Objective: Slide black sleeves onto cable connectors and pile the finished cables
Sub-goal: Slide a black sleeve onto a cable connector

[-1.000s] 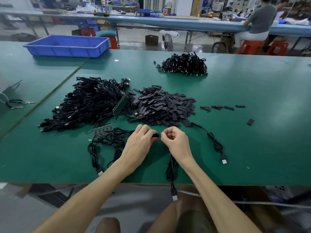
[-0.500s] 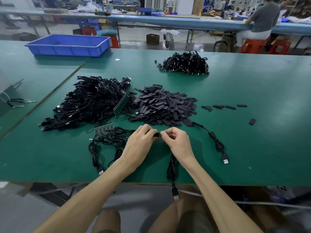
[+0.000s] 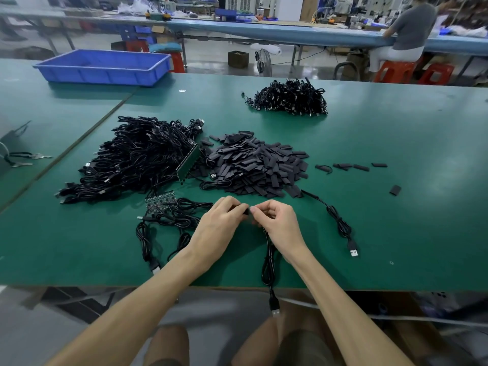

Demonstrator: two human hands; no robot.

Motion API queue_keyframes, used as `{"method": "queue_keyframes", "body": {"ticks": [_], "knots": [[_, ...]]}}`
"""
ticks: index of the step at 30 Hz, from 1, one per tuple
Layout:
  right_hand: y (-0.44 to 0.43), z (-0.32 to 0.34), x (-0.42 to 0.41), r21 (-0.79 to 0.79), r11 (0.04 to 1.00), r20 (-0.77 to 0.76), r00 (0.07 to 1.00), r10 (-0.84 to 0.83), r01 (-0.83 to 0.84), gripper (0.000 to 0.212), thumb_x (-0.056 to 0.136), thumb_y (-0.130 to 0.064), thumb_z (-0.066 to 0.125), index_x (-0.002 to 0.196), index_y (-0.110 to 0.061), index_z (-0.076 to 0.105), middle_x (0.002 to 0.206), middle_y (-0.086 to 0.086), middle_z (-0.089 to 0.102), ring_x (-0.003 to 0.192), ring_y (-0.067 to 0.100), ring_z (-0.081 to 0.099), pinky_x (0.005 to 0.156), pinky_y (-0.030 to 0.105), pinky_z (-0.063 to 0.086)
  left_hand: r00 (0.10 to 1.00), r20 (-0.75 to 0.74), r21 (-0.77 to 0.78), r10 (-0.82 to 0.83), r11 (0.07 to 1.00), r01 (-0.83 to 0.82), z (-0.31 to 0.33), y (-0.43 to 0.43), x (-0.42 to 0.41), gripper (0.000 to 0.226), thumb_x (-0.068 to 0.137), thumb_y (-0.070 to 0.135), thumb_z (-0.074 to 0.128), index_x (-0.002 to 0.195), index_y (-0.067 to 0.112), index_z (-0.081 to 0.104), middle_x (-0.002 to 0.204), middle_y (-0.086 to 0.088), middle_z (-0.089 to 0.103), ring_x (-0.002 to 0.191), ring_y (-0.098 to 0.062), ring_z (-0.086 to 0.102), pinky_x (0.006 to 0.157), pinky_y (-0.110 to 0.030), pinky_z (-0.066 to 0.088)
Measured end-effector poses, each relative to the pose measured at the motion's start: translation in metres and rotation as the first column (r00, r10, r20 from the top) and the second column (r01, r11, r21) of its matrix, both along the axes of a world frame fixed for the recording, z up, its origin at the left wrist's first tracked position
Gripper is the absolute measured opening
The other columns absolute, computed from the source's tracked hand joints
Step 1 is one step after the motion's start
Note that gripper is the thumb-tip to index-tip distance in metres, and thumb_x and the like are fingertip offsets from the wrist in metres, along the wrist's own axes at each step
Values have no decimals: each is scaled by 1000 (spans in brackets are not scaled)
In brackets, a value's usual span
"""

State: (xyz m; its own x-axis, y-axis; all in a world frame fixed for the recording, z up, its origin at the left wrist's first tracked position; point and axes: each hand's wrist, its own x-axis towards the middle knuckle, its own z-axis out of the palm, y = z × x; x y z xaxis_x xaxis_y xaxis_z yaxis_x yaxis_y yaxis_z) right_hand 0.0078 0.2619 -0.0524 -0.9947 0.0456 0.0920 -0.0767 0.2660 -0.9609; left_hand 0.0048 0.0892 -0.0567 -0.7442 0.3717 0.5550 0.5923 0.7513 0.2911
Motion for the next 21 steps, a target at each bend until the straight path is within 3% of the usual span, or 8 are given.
{"method": "queue_keyframes", "body": {"ticks": [8,12,16,21], "knots": [[-2,1,-1,23,999,16,999,-35,34,10,94,-21,75,88,-13,75,76,-2,76,72,9,72,72,28,59,1000,7,25,5,1000,-5,4,2,1,20,96,14,68,114,5,69,102,-5,61,96,-23,60,71,-41,57],[-3,0,-1,20,997,25,997,-75,74,11,94,-22,74,85,-15,72,69,-5,74,64,4,66,63,22,52,999,0,-6,51,999,-51,6,3,1,27,93,14,72,118,3,71,100,-9,67,93,-28,63,77,-41,57],[-3,1,-1,-7,996,36,995,-94,94,12,95,-22,73,85,-14,72,68,-4,74,60,8,63,58,25,52,998,1,-18,61,998,-61,7,3,1,27,93,13,72,117,2,71,98,-9,68,93,-28,63,78,-40,57],[-2,0,0,10,996,32,996,-84,84,13,93,-23,74,84,-15,73,67,-5,73,61,4,63,60,23,51,999,-15,-48,33,998,-34,7,4,2,21,94,12,71,113,3,71,95,-9,67,89,-28,62,78,-38,56]]}}
